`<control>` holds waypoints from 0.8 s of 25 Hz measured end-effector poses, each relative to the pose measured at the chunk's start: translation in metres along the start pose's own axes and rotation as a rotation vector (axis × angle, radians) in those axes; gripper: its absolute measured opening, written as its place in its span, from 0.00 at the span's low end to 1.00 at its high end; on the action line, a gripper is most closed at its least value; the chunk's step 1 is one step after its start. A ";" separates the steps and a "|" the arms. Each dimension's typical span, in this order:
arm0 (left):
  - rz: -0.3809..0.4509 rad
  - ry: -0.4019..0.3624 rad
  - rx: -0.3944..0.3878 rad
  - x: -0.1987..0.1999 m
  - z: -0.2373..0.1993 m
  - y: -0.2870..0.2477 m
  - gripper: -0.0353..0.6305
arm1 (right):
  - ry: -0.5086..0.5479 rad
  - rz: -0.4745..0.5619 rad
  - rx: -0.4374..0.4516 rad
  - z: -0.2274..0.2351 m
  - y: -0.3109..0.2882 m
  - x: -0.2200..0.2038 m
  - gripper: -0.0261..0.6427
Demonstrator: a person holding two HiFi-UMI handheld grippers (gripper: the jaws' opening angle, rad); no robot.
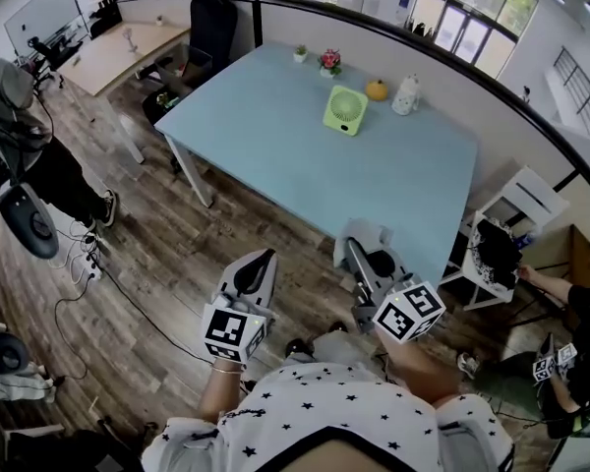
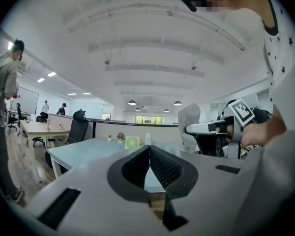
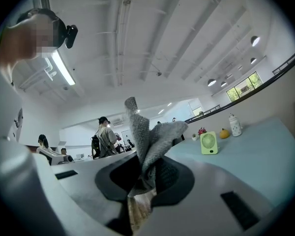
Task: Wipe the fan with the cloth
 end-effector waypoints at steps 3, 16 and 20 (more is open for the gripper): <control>0.013 -0.010 -0.024 0.003 0.004 -0.010 0.10 | 0.002 0.000 -0.005 0.012 -0.005 0.000 0.11; -0.008 -0.021 0.027 0.028 -0.046 -0.077 0.10 | -0.030 0.046 0.065 0.068 -0.101 0.004 0.11; -0.029 -0.026 0.020 0.036 -0.058 -0.114 0.10 | -0.041 0.044 0.065 0.097 -0.126 0.005 0.11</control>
Point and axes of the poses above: the fingertips, and each gripper's own axes: y backward along the fingers, z to its right, x out of its top, the point moved 5 cm from there along y, backward along the fingers, and after that the axes turned 13 degrees about y, right-handed, at the moved point
